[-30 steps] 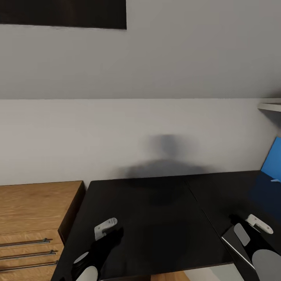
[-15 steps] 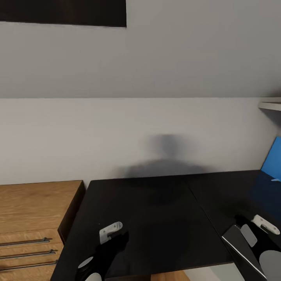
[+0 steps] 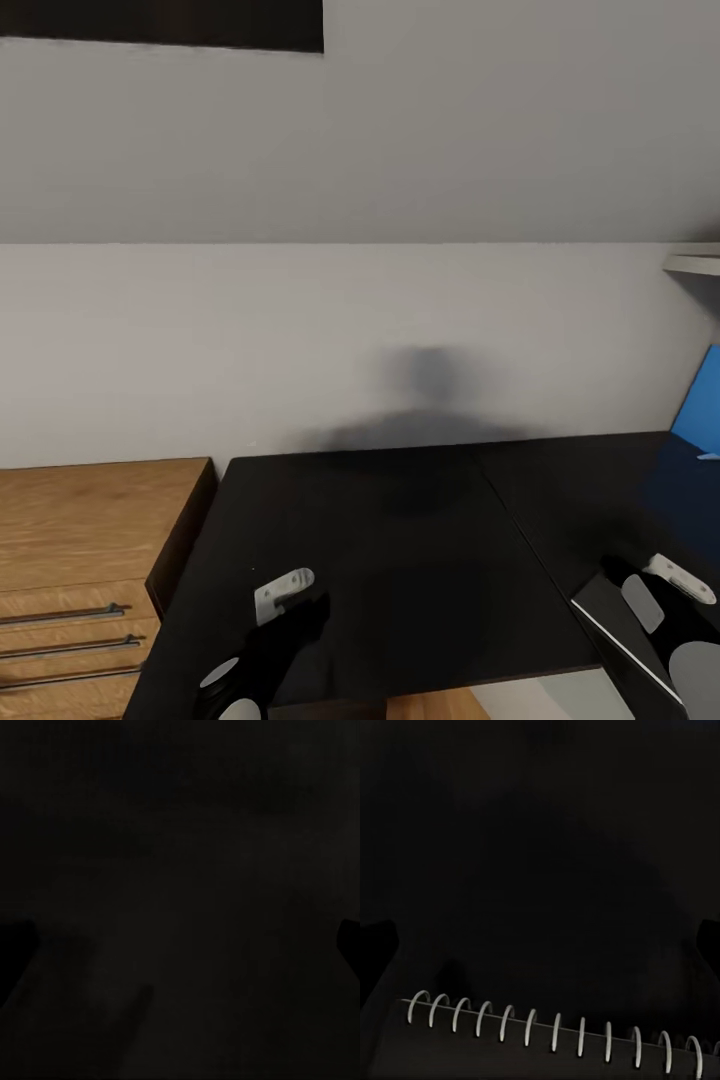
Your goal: In the bedroom, organize the workspace by keeping the computer under the desk, ensuring the monitor is on the desk, placing the keyboard on the desk next to the monitor, placing the mouse on the desk next to the keyboard, moving the folder from the swivel chair onto the desk next to the mouse, stacking the notebook on top of the folder with the pen on top of the notebook, and positioning the swivel chair next to the desk.
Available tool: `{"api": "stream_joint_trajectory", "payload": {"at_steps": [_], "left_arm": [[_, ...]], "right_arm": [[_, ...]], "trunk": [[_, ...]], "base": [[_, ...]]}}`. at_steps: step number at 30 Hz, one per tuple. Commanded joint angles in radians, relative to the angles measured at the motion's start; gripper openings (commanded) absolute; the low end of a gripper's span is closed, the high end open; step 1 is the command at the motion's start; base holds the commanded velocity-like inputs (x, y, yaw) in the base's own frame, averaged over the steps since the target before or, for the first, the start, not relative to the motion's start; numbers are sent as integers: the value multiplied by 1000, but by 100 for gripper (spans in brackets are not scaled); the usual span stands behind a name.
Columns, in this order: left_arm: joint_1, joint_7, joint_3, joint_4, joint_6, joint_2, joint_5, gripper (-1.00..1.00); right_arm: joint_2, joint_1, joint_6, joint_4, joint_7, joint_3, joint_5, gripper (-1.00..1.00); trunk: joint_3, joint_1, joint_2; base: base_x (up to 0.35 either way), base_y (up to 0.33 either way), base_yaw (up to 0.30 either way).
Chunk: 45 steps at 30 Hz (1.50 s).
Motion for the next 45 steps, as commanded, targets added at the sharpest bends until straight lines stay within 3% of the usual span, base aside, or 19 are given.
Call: {"api": "stream_joint_trajectory", "payload": {"at_steps": [1, 20, 45], "left_arm": [[-1, 6, -1, -1, 4, 1, 3, 100], [-1, 1, 6, -1, 4, 6, 3, 100], [-1, 1, 1, -1, 4, 6, 3, 100]], "right_arm": [[0, 0, 8, -2, -4, -1, -8, 100], [6, 0, 39, -1, -4, 1, -6, 100], [9, 0, 38, 0, -4, 5, -5, 100]], "trunk": [[-1, 0, -1], [-1, 0, -1], [-1, 0, -1]], "base": [[0, 0, 0], [-75, 21, 0], [-150, 155, 0]]}}
